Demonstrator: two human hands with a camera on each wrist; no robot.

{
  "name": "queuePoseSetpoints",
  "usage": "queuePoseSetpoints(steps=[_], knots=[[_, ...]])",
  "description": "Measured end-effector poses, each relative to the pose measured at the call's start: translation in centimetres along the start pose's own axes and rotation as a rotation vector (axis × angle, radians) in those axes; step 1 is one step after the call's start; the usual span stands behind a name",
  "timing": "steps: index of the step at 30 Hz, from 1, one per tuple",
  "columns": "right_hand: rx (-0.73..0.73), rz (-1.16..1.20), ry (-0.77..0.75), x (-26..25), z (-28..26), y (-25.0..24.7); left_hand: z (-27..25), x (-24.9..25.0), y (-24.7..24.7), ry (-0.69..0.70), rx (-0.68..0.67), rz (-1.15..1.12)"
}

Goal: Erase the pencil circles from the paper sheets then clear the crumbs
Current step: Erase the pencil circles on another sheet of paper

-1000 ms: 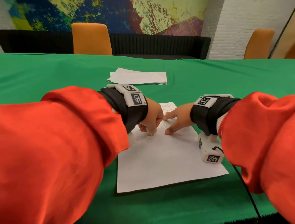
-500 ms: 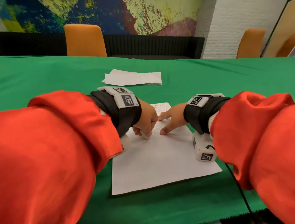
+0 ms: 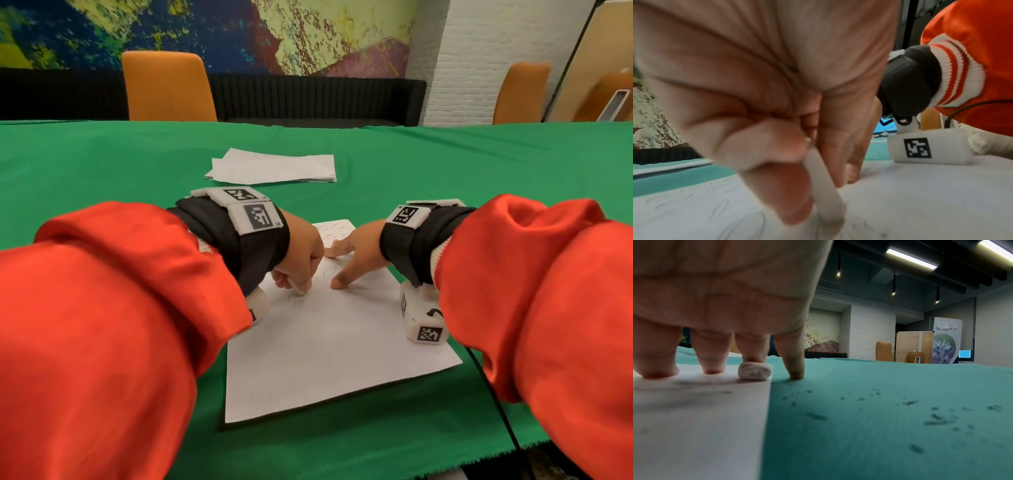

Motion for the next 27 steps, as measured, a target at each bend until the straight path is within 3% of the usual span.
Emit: queuePoseSetpoints(steps=[7, 13, 22, 27], knots=[[-0.005, 0.001, -0.003, 0.0, -0.1, 0.0, -0.2, -0.4, 1.4, -0.031, -0.147, 0.025], [0.009, 0.016, 0.003, 0.1, -0.1, 0.0, 0.3, 0.4, -0.3, -0.008, 0.004, 0.074], [-0.004, 0.014, -0.006, 0.1, 0.0, 0.0, -0.5, -0.3, 1.7, -0.033, -0.176, 0.116], [0.016, 0.021, 0.007, 0.2, -0.1, 0.0, 0.0, 0.9, -1.2, 0.032, 0.047, 0.054]])
Point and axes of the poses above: each hand's wrist, its own z-axis towards the middle knuckle, its own y-axis out of the palm, x = y × z, the point moved 10 cm from there along z, towards the middle knuckle, and after that the axes turned 1 degree about -x, right-handed, at the moved point
